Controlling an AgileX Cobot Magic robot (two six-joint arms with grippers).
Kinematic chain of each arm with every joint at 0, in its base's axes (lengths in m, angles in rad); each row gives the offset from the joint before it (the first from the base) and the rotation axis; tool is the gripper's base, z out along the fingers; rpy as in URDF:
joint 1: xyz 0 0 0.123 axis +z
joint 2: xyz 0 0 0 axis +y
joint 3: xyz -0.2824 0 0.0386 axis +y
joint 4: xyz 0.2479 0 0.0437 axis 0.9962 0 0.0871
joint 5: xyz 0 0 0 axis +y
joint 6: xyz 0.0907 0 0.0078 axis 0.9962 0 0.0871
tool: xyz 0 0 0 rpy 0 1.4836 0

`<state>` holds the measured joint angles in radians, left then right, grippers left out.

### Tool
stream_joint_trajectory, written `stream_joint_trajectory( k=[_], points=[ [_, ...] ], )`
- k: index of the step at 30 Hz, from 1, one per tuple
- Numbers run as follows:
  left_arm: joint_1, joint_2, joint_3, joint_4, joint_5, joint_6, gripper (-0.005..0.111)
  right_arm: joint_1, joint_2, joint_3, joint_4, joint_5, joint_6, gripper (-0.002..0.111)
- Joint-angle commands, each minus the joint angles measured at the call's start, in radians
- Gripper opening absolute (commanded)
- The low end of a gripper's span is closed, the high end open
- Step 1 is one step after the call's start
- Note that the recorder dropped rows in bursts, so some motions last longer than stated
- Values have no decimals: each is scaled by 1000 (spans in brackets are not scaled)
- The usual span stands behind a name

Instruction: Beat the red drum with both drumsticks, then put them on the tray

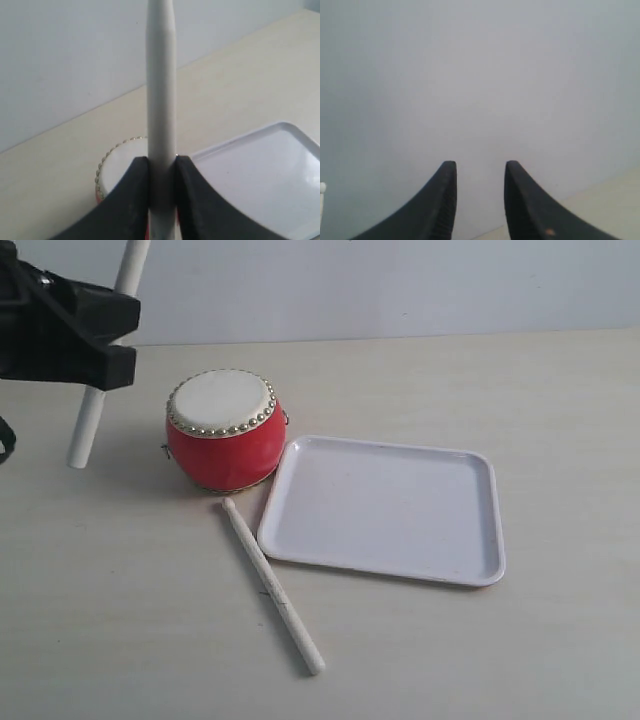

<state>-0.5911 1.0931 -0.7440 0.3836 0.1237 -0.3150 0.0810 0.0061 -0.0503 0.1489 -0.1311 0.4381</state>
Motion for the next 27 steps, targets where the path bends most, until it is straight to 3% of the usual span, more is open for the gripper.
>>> stream_joint_trajectory(
  k=[1,5,8,14,24,27],
  points=[
    [4,-59,0,5,-16,-6,0,64,-6,-91,-423,-45,303,32],
    [4,-83,0,5,9,-6,0,124,71,-128,-932,-321,724,30],
    [4,-91,0,5,44,-6,0,128,188,-179,-1166,-499,884,19],
    [4,-93,0,5,81,-6,0,128,440,-268,-1254,-580,916,2],
    [4,-93,0,3,106,-6,0,128,773,-354,-1352,-615,916,2],
    [4,-93,0,3,106,-6,0,128,859,-390,-1482,-635,967,2]
  ],
)
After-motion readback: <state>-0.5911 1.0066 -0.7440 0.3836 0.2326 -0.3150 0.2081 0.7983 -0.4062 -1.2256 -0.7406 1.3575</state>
